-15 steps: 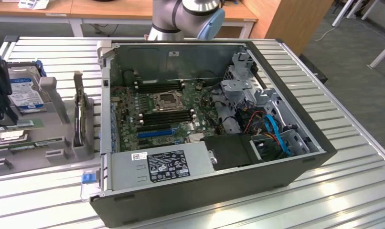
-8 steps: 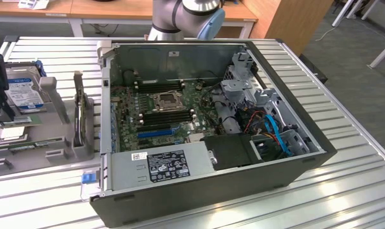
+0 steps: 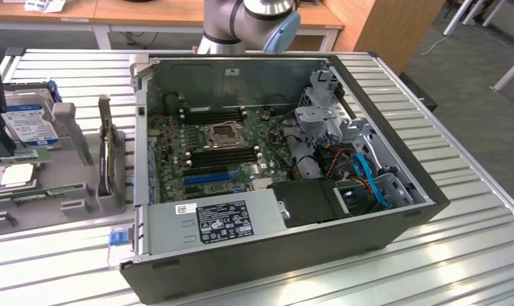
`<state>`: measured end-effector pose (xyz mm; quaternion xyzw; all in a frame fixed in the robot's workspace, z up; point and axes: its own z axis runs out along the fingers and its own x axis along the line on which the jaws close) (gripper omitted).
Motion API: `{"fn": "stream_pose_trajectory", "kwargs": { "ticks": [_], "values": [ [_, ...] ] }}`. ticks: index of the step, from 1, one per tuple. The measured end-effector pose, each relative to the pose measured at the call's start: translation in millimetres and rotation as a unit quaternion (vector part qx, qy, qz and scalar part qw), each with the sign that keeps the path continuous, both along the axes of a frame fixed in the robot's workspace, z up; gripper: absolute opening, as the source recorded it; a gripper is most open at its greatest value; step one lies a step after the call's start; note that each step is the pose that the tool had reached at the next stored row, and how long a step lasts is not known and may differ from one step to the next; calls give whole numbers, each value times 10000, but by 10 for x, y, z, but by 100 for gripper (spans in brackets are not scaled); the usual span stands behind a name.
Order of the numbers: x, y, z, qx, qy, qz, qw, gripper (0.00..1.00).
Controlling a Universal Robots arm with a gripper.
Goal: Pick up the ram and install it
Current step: 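Pick up the ram and move it above insertion slot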
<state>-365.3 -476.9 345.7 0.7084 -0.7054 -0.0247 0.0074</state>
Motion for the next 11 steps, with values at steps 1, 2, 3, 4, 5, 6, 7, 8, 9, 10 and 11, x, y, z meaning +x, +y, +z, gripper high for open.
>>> {"fn": "stream_pose_trajectory", "kwargs": {
  "ticks": [1,2,3,4,5,6,7,8,9,10,11],
  "values": [
    [0,0,16,0,0,0,10000,12],
    [0,0,34,0,0,0,10000,12],
    [1,0,50,0,0,0,10000,12],
    [1,0,66,0,0,0,10000,12],
    [1,0,82,0,0,0,10000,12],
    [1,0,96,0,0,0,10000,12],
    [2,0,112,0,0,0,10000,12],
    [2,0,128,0,0,0,10000,12],
    [2,0,145,0,0,0,10000,12],
    [2,0,161,0,0,0,10000,12],
    [2,0,177,0,0,0,10000,12]
  ]
}}
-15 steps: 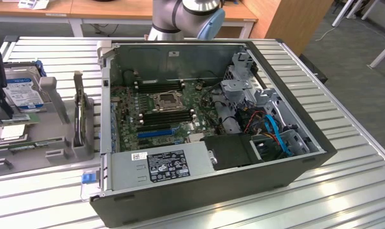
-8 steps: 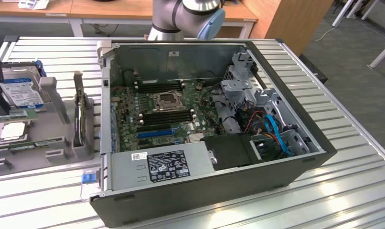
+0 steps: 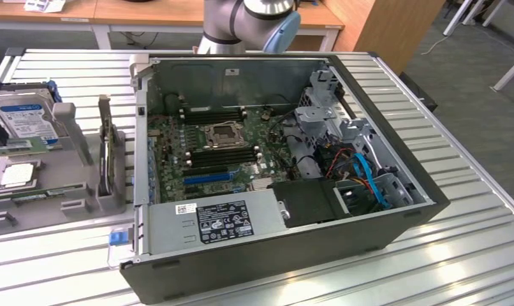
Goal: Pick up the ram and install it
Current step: 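Pick up the ram and move it above insertion slot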
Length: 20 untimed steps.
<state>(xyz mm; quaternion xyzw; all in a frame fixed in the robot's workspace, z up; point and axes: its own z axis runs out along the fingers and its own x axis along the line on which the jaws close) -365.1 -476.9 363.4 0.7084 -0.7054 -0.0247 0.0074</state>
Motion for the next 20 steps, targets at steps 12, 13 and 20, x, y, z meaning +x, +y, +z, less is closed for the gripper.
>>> {"fn": "stream_pose_trajectory", "kwargs": {
  "ticks": [12,13,20],
  "values": [
    [1,0,174,0,0,0,10000,12],
    [1,0,187,0,0,0,10000,12],
    [1,0,271,0,0,0,10000,12]
  ]
}}
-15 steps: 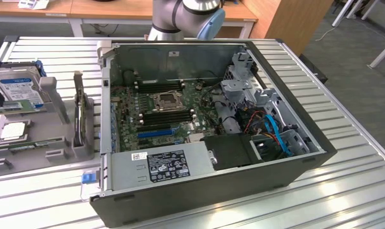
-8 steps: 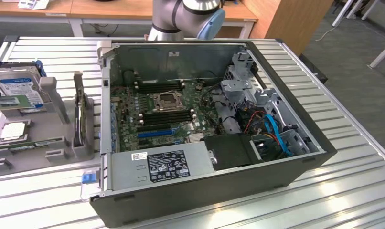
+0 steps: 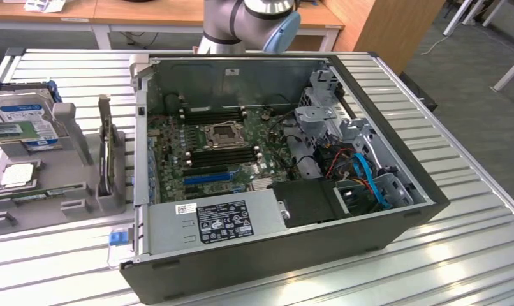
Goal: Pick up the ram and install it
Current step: 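Pick up the ram and move it above insertion slot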
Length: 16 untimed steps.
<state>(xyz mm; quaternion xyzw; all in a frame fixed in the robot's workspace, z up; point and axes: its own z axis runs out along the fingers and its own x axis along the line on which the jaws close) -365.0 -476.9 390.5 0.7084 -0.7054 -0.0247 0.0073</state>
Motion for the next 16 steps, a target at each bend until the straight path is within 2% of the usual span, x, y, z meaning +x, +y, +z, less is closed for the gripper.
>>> {"fn": "stream_pose_trajectory", "kwargs": {
  "ticks": [9,16],
  "values": [
    [2,0,12,-1,1,0,10000,12],
    [80,0,10,0,2,0,10000,12]
  ]
}}
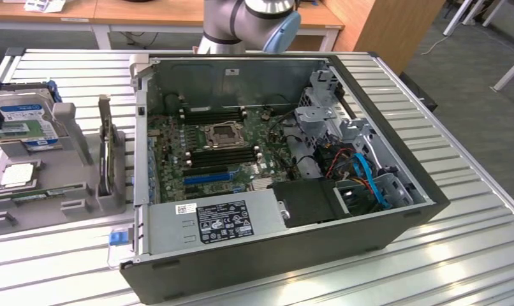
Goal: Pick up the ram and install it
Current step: 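Pick up the ram and move it above insertion slot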
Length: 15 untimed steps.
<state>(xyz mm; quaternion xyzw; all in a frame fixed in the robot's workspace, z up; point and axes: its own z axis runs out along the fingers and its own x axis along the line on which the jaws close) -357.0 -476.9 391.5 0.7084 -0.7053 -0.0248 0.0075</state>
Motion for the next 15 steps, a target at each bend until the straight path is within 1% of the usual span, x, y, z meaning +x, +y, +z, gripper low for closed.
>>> {"fn": "stream_pose_trajectory", "kwargs": {
  "ticks": [15],
  "values": [
    [239,0,1,0,5,0,10000,12]
  ]
}}
